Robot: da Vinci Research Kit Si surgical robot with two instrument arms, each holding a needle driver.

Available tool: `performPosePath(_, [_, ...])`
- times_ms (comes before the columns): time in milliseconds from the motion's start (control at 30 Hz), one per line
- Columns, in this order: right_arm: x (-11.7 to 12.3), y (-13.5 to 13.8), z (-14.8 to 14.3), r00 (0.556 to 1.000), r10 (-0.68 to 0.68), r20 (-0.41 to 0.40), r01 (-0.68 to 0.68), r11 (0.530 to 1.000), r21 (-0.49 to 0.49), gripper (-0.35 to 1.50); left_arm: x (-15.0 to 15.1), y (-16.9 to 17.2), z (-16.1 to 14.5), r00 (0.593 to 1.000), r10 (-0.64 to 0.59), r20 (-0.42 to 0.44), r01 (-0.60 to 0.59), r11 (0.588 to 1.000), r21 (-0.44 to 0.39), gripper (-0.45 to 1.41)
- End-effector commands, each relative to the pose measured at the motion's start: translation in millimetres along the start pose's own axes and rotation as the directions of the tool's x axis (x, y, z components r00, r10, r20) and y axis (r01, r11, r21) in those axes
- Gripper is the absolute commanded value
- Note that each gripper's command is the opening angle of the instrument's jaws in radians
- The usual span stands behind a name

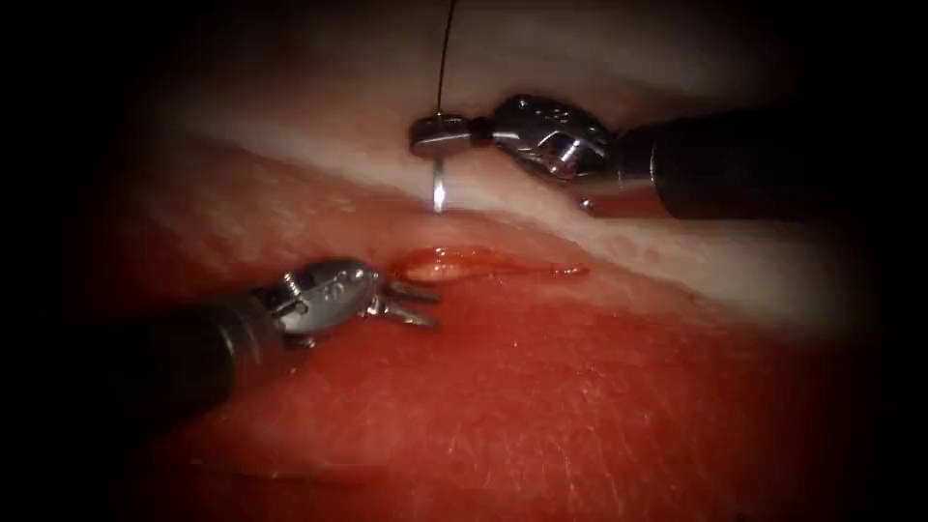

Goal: Wound Closure

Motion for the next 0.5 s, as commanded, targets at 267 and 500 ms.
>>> performPosePath(267, [-0.2, -0.2, 1.3, 0.999, 0.04, 0.001, -0.04, 0.999, 0.027, -0.35, -0.2, -0.5, 0.6, 1.0, 0.001, -0.001, -0.001, 1.0, -0.001, -0.08])
performPosePath(500, [-0.3, -0.2, 1.3, 0.996, 0.093, 0.005, -0.093, 0.995, 0.048, -0.35, -0.2, -0.5, 0.6, 1.0, 0.001, -0.001, -0.001, 1.0, -0.001, -0.08])
